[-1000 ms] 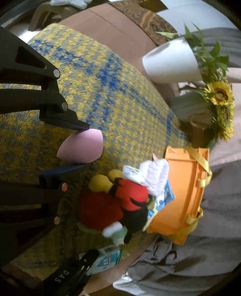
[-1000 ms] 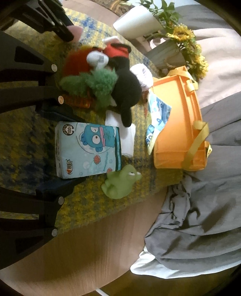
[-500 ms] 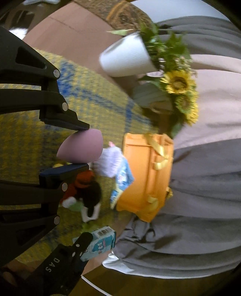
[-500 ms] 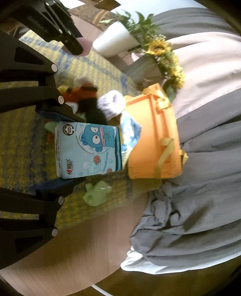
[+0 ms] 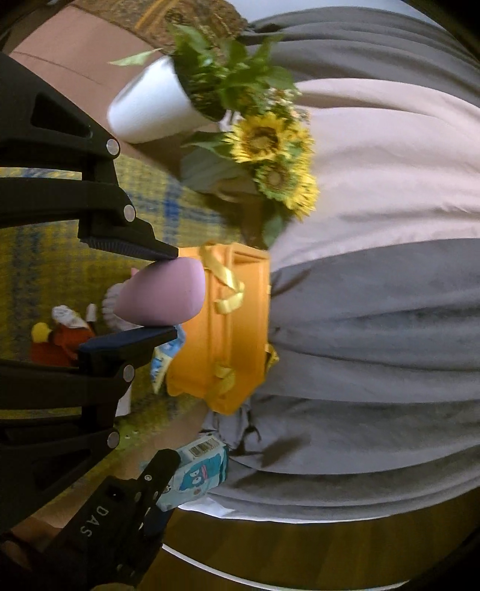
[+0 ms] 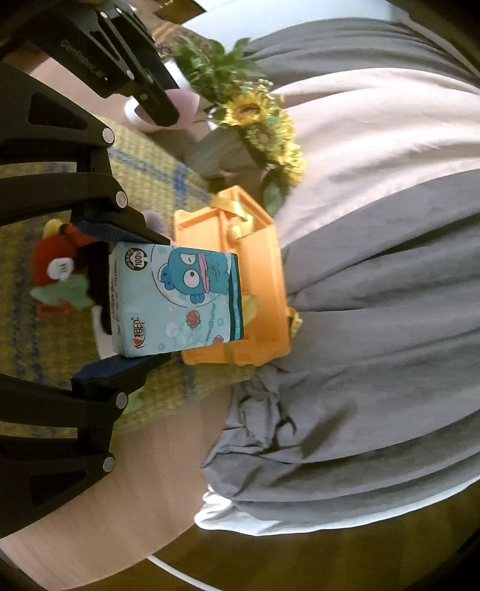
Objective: Organize soft objects
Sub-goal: 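Carry the sponge and tissue pack over the orange crate with both grippers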
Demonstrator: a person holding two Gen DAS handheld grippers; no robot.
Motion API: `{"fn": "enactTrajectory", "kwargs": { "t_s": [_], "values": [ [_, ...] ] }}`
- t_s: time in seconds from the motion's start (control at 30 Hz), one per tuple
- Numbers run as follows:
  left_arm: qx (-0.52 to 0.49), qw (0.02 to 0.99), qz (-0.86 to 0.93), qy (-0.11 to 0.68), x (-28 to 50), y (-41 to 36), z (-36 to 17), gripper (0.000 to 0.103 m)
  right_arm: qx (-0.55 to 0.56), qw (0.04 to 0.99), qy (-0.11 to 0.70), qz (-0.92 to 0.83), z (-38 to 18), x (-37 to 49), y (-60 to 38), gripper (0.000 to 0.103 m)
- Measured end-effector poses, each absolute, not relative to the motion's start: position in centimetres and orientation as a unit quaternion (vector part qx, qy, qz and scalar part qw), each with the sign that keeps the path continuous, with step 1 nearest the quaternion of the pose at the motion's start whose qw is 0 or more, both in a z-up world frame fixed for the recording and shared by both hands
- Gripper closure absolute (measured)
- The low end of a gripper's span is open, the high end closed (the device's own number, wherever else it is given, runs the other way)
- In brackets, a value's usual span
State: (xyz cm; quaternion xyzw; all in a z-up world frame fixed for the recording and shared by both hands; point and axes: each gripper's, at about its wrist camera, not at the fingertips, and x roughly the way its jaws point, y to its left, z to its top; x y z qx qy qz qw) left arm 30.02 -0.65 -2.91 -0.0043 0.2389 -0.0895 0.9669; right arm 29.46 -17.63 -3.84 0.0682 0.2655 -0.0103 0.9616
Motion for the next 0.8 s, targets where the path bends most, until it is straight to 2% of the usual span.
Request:
{"fn": "enactTrajectory", "kwargs": {
  "t_s": [0.57, 0.8],
  "values": [
    [0.003, 0.978, -0.114, 0.177, 35.3, -1.4, 1.2, 0.068, 0.057, 0.978, 0.203, -0.003, -0.2, 34.7, -17.3, 0.05],
    [0.022, 0.978, -0.125, 0.169, 38.7, -2.4, 1.5, 0.068, 0.057, 0.978, 0.201, -0.01, 0.0, 37.7, -17.8, 0.05]
  ]
}}
